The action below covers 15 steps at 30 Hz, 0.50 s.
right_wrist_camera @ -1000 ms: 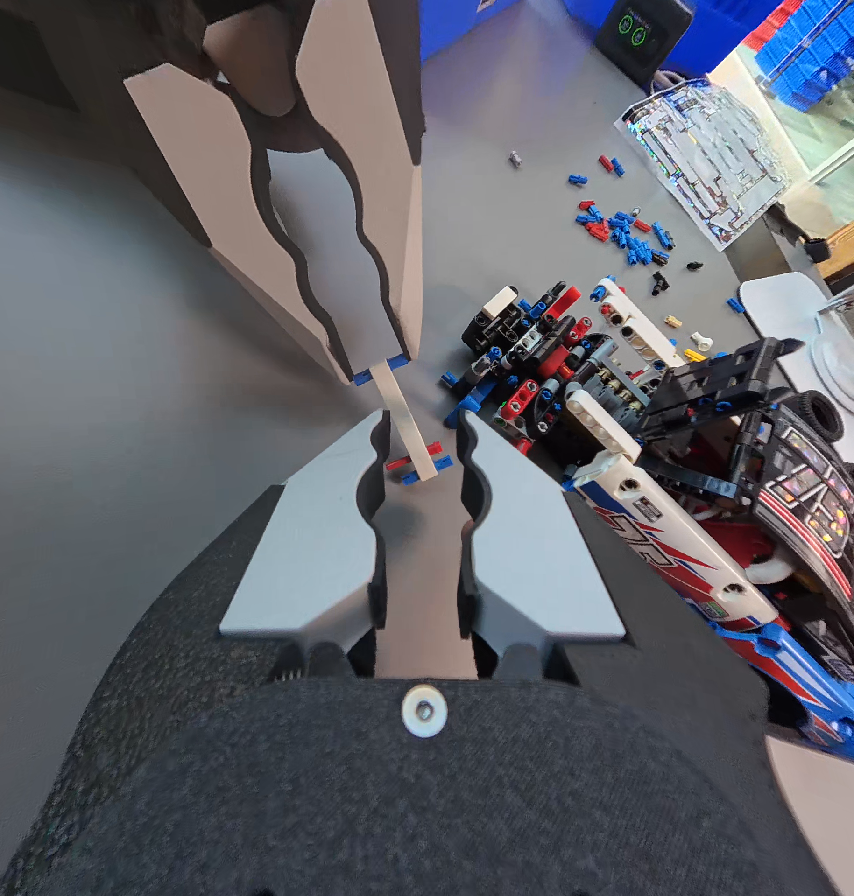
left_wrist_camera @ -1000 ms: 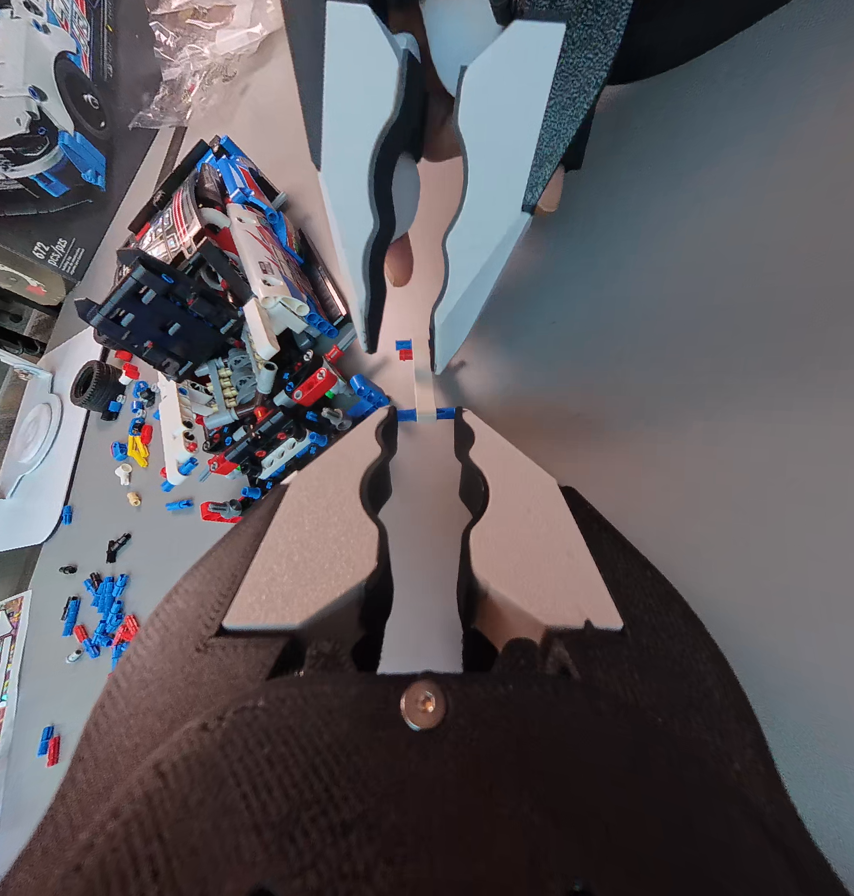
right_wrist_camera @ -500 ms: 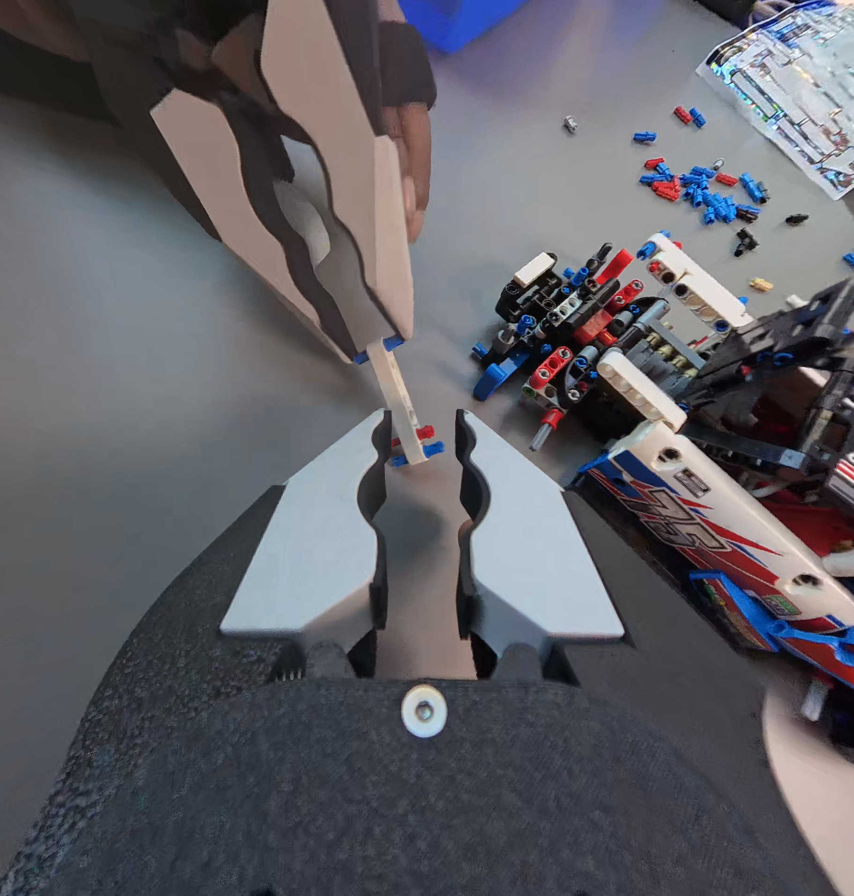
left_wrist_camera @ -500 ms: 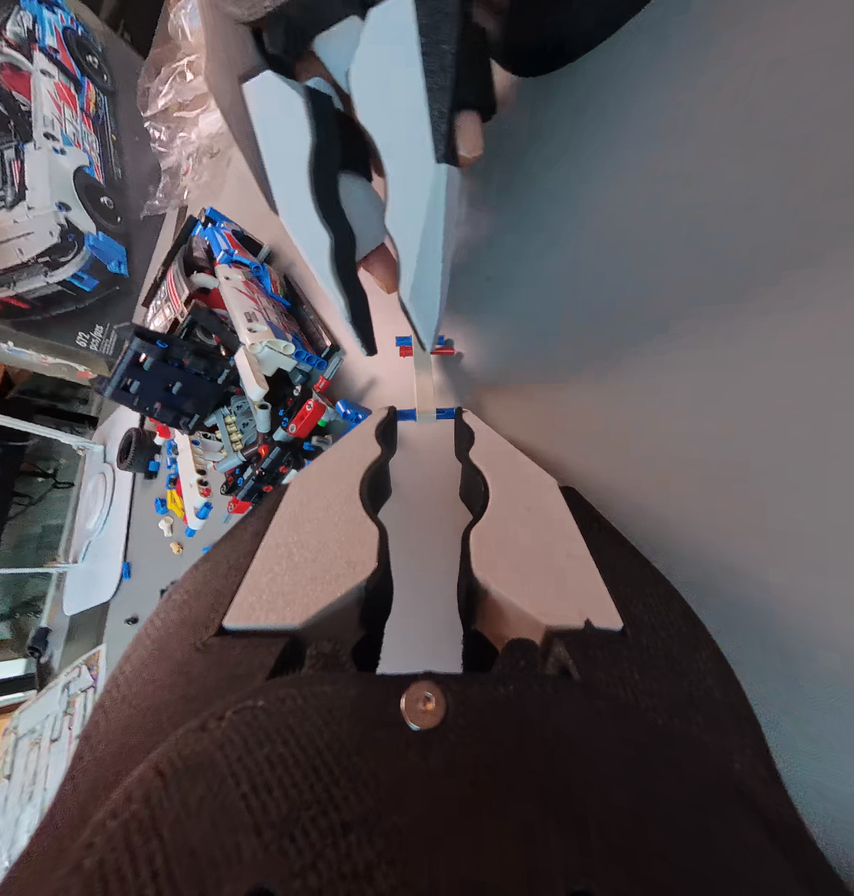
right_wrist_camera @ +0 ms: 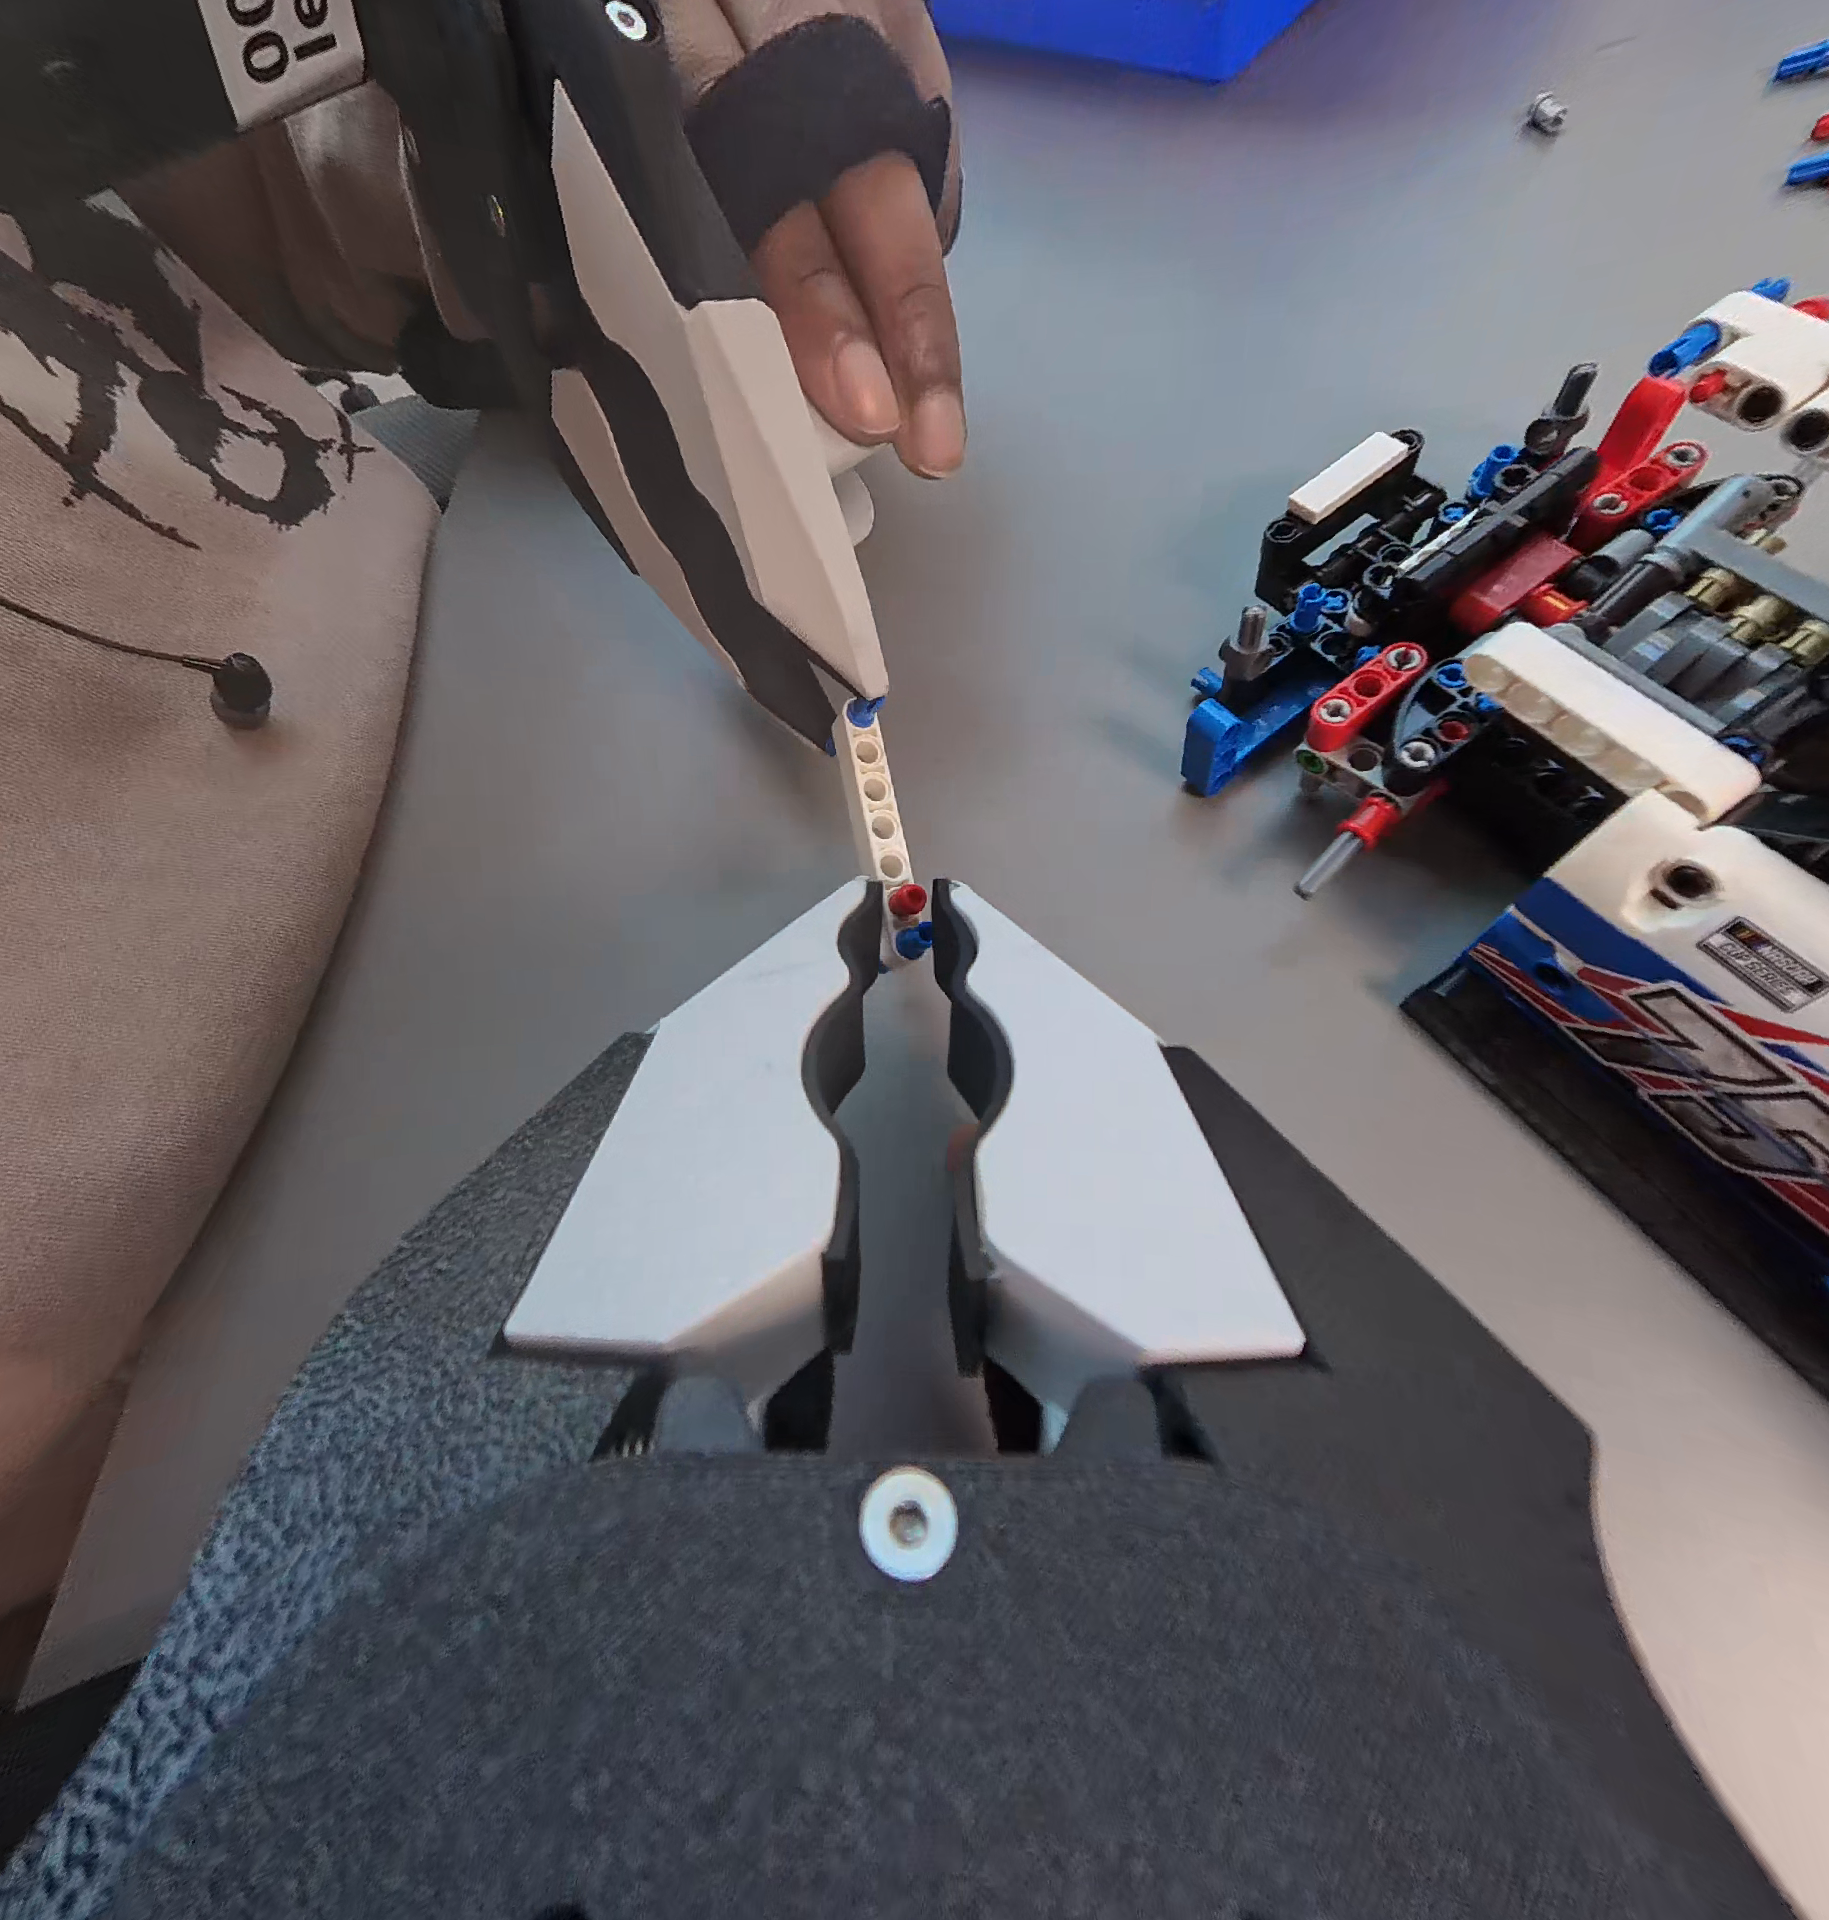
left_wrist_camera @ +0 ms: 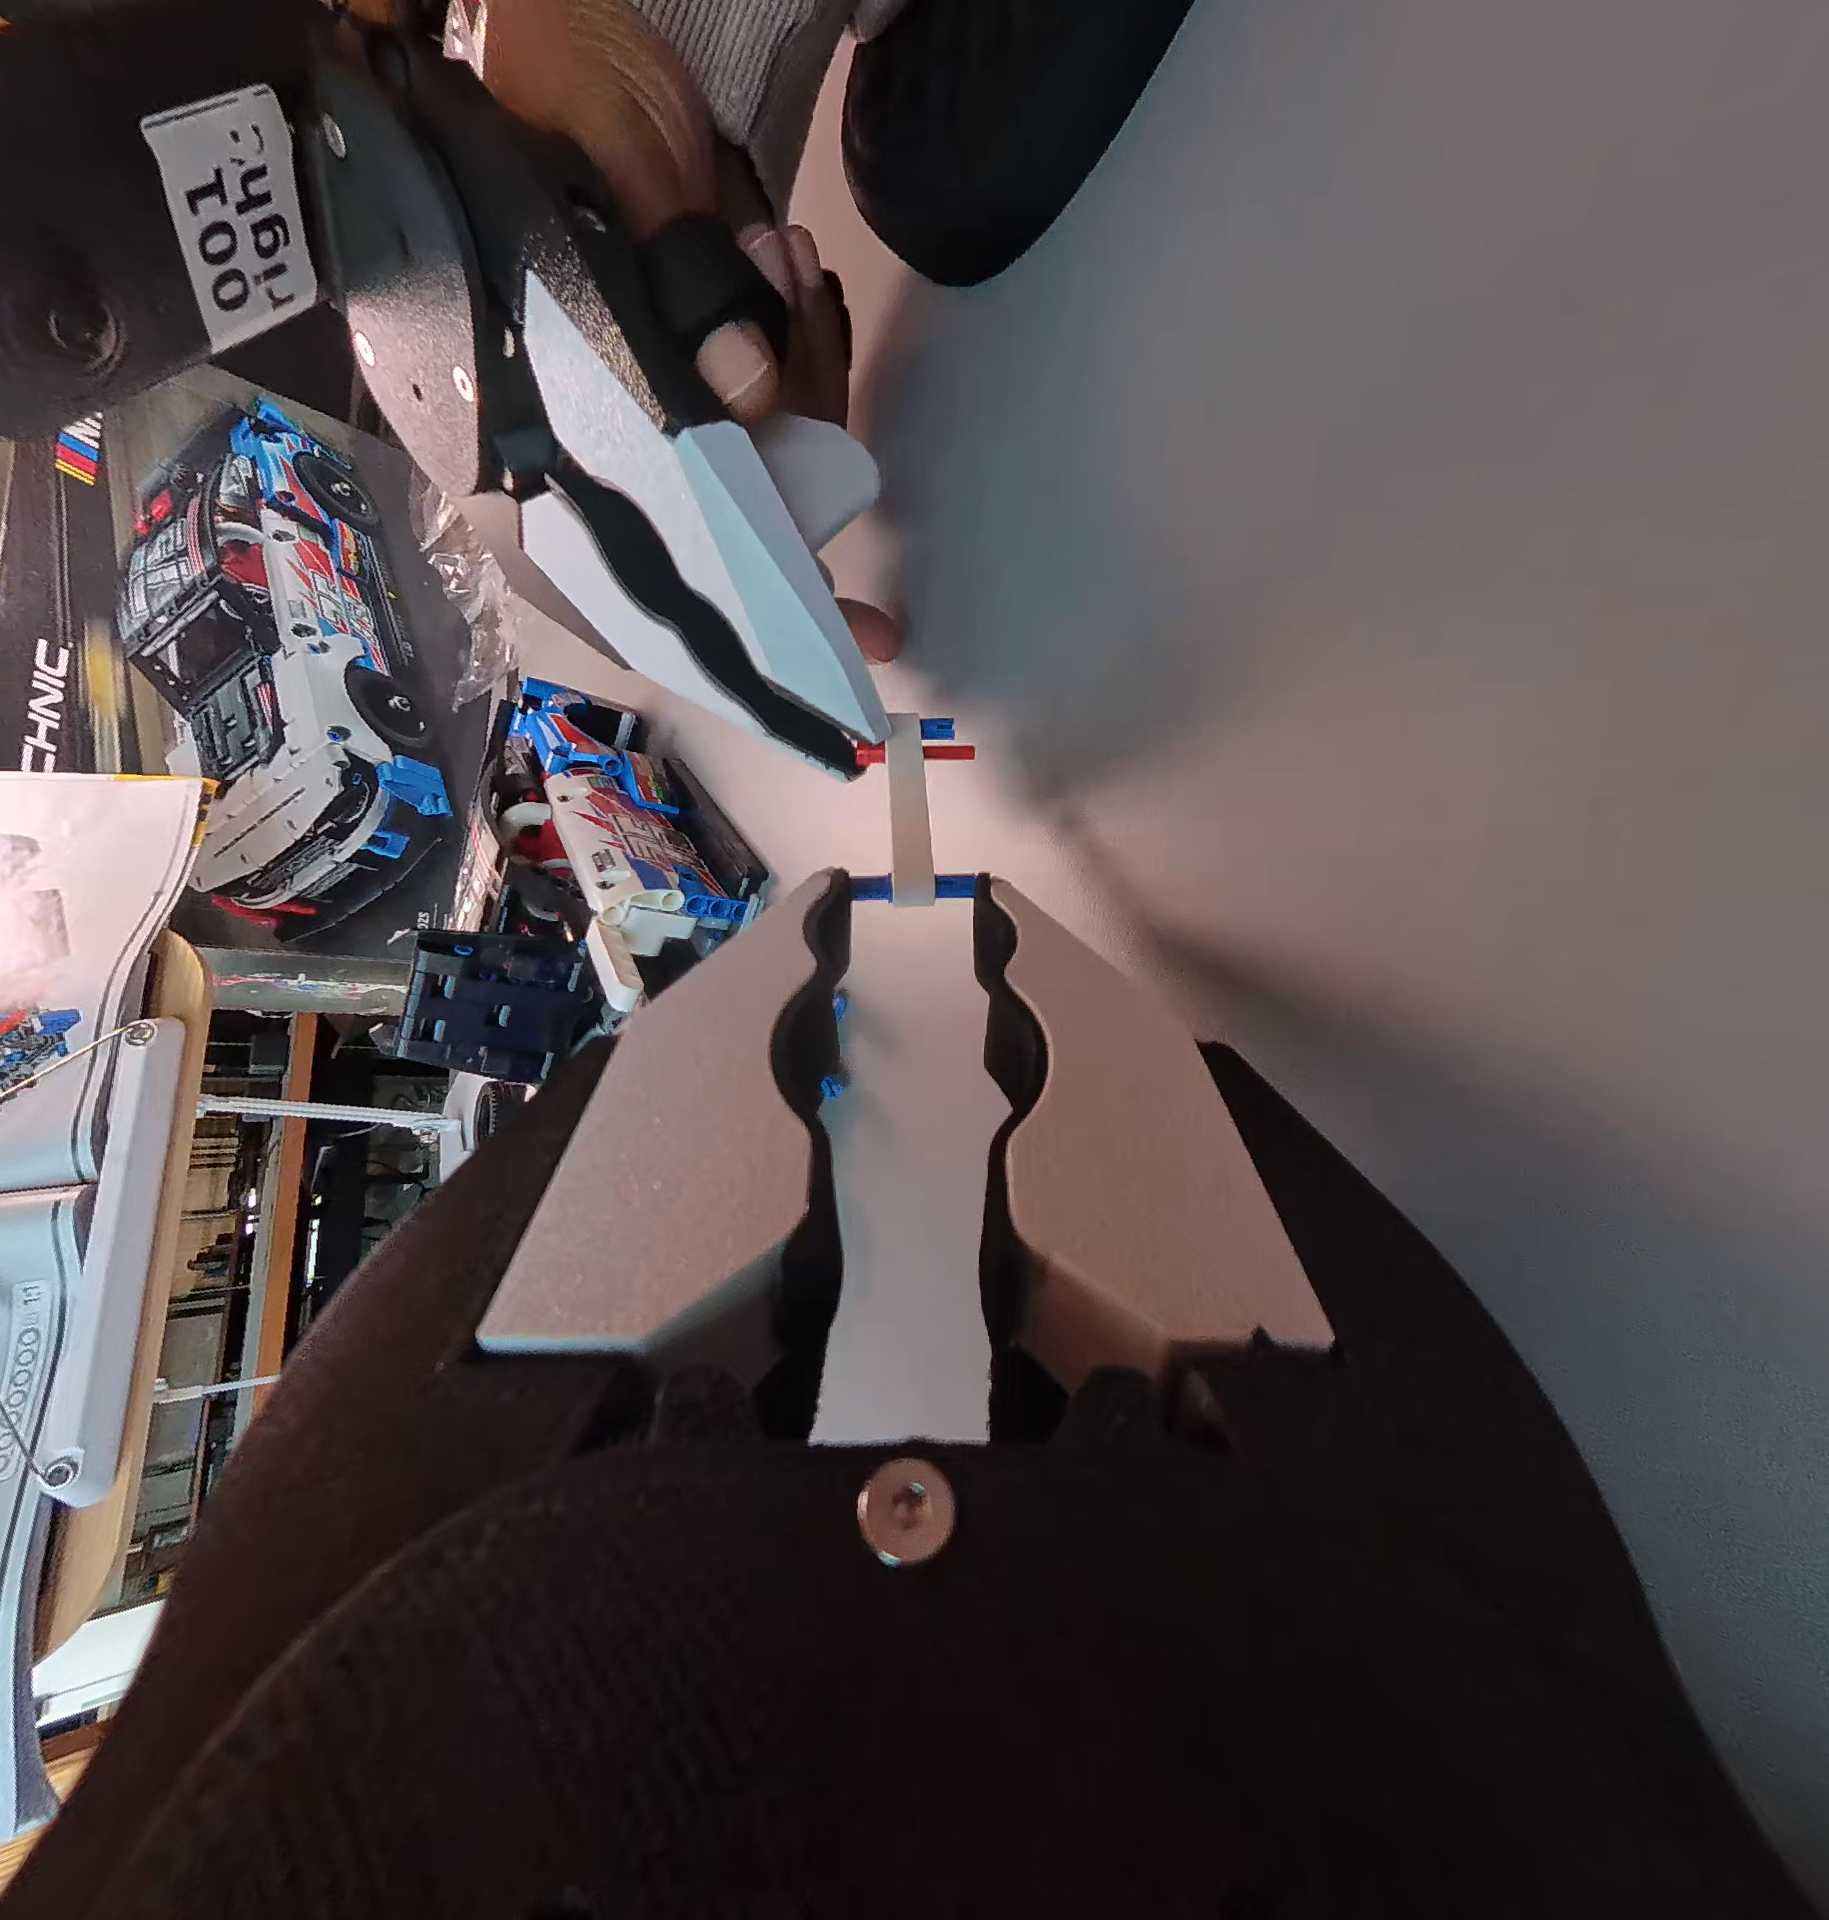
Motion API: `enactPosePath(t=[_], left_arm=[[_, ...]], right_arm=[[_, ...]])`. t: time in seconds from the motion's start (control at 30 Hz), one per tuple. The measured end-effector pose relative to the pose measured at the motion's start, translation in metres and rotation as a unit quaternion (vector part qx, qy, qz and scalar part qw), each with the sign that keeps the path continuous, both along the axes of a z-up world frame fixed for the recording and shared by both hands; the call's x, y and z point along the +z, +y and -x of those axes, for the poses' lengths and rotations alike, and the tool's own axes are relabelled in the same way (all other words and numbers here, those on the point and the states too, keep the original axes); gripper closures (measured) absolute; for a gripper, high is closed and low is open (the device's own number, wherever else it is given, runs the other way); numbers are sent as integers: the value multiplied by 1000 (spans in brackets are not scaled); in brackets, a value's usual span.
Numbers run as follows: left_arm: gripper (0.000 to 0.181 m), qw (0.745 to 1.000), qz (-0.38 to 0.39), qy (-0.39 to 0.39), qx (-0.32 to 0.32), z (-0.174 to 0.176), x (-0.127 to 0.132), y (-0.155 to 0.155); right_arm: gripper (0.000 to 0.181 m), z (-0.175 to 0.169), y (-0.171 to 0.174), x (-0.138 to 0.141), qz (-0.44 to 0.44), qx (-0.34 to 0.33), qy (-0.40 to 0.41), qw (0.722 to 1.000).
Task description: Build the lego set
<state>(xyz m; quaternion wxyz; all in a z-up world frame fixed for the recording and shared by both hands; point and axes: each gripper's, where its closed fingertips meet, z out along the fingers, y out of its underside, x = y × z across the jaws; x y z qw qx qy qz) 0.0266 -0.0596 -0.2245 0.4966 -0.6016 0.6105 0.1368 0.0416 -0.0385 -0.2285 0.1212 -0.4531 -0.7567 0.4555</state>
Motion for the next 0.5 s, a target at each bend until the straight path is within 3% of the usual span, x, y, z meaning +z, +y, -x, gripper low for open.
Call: enactPosePath(t=[0.5], left_arm=[[159, 1000, -7, 2, -10, -4, 1, -2]], right_arm=[[178, -7, -5, 3, 53, 16, -15, 998]])
